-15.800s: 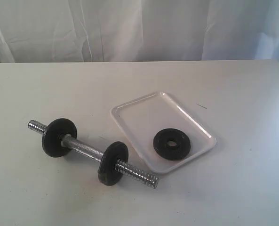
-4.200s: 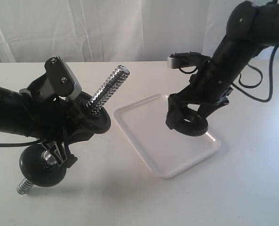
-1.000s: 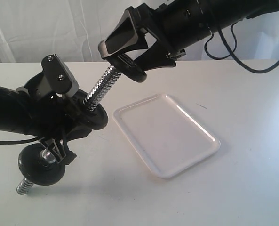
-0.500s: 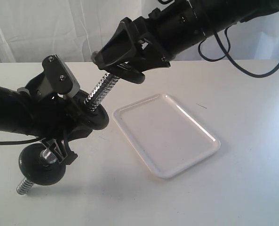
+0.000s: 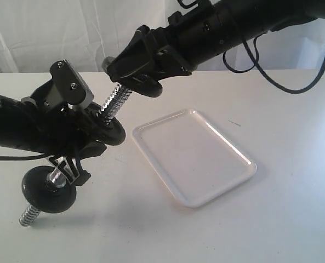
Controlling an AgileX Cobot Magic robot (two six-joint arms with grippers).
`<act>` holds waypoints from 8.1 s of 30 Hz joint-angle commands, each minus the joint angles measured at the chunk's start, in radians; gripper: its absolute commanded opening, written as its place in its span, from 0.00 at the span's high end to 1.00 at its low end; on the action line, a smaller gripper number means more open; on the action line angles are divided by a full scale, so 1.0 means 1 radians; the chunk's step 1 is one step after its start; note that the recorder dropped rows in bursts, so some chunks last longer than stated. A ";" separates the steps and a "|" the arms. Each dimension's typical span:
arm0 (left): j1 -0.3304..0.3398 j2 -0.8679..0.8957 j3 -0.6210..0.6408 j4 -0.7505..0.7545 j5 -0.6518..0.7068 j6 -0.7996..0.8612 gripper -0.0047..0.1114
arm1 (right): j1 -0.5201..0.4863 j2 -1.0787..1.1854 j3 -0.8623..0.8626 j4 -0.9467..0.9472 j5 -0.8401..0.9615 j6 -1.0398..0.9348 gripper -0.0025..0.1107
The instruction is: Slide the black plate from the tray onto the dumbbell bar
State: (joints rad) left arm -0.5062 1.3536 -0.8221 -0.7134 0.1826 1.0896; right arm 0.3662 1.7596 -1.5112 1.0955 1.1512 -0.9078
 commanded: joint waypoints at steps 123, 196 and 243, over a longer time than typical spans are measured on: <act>0.005 0.244 -0.040 -0.205 -0.250 -0.362 0.96 | -0.077 -0.176 -0.085 -0.350 0.070 0.179 0.66; 0.005 0.344 -0.042 -1.031 -0.207 -0.643 0.51 | -0.077 -0.176 -0.085 -0.351 0.070 0.216 0.66; 0.005 0.131 -0.040 -0.425 -0.427 -0.450 0.96 | -0.077 -0.176 -0.081 -0.434 0.070 0.221 0.98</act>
State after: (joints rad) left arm -0.4980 1.5499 -0.8607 -1.2105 -0.2346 0.5900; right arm 0.2957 1.5922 -1.5931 0.6642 1.2195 -0.6916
